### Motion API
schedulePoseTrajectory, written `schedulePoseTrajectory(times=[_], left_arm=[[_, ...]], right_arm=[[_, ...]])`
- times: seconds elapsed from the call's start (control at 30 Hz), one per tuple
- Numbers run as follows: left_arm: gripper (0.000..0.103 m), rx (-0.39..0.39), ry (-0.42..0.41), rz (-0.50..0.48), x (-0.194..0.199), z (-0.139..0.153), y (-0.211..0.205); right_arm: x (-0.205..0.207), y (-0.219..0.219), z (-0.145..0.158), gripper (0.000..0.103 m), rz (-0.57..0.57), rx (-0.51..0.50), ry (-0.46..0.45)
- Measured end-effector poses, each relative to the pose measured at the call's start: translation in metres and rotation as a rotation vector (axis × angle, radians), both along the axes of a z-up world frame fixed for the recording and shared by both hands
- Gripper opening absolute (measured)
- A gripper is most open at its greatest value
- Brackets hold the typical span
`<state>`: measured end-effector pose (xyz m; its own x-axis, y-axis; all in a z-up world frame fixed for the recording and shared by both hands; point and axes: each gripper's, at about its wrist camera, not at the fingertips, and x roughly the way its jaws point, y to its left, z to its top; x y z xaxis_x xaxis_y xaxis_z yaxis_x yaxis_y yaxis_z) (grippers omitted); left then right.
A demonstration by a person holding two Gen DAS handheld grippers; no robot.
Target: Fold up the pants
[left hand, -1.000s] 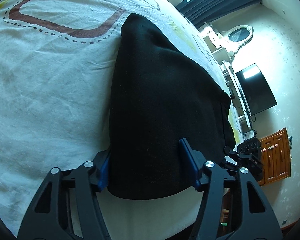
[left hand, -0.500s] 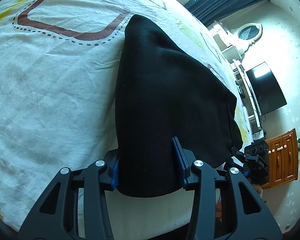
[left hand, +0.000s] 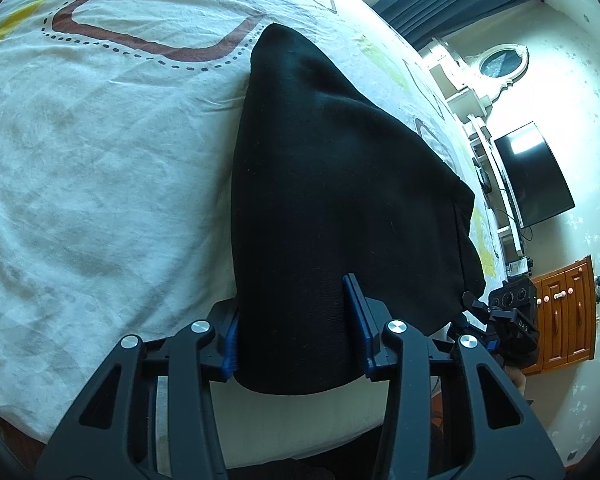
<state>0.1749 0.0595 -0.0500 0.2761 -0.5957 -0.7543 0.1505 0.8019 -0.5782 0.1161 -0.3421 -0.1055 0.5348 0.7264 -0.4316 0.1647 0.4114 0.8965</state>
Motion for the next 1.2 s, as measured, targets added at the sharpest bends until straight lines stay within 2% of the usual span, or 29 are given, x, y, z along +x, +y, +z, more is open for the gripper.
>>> schedulePoseTrajectory(times=[0.9, 1.2], left_arm=[[0.043, -0.042, 0.03, -0.018, 0.006, -0.002, 0.009], [0.043, -0.053, 0.025, -0.025, 0.005, -0.006, 0.013]], right_arm=[[-0.001, -0.006, 0.004, 0.037, 0.022, 0.007, 0.024], [-0.001, -0.014, -0.007, 0.037, 0.029, 0.022, 0.032]])
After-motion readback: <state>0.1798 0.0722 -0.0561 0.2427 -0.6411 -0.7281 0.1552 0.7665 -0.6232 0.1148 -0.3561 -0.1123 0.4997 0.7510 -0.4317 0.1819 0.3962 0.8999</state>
